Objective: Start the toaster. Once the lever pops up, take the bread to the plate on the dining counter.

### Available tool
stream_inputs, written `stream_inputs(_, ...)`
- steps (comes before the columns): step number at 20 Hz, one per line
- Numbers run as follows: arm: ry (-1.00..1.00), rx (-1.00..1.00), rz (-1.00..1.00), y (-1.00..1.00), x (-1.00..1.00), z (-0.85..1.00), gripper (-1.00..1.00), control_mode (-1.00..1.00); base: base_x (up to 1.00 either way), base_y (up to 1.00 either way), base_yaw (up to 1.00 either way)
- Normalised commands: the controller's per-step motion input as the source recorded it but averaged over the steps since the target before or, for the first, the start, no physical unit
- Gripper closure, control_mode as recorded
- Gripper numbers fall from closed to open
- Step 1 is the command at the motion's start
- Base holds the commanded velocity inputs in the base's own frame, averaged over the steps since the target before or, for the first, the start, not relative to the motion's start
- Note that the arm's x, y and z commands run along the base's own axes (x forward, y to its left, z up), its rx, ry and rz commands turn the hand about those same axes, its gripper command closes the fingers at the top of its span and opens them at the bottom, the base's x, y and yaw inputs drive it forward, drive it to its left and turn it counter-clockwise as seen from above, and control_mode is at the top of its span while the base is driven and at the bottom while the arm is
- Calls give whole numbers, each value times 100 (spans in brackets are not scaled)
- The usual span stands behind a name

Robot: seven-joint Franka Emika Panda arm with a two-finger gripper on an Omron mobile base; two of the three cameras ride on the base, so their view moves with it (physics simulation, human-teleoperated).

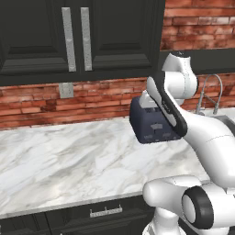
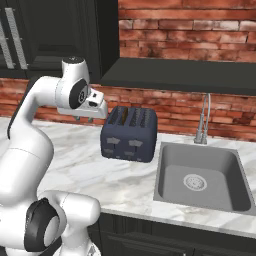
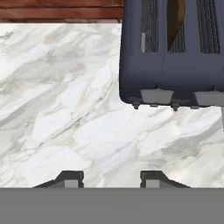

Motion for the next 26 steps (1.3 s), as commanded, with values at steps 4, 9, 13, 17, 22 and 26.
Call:
stream_inputs(4,0,0,0,-4,0,-4,-100,-100,0,0,0)
stream_inputs(9,0,0,0,-12,0,-21,-100,-100,0,0,0)
stream_inputs(13,0,0,0,-2,1,-27,-100,-100,0,0,0)
stream_inputs(17,-1,0,0,-3,-2,-21,-100,-100,0,0,0)
stream_inputs(22,0,0,0,0,1,-25,-100,-100,0,0,0)
stream_inputs(26,0,0,0,-3,1,-27,-100,-100,0,0,0)
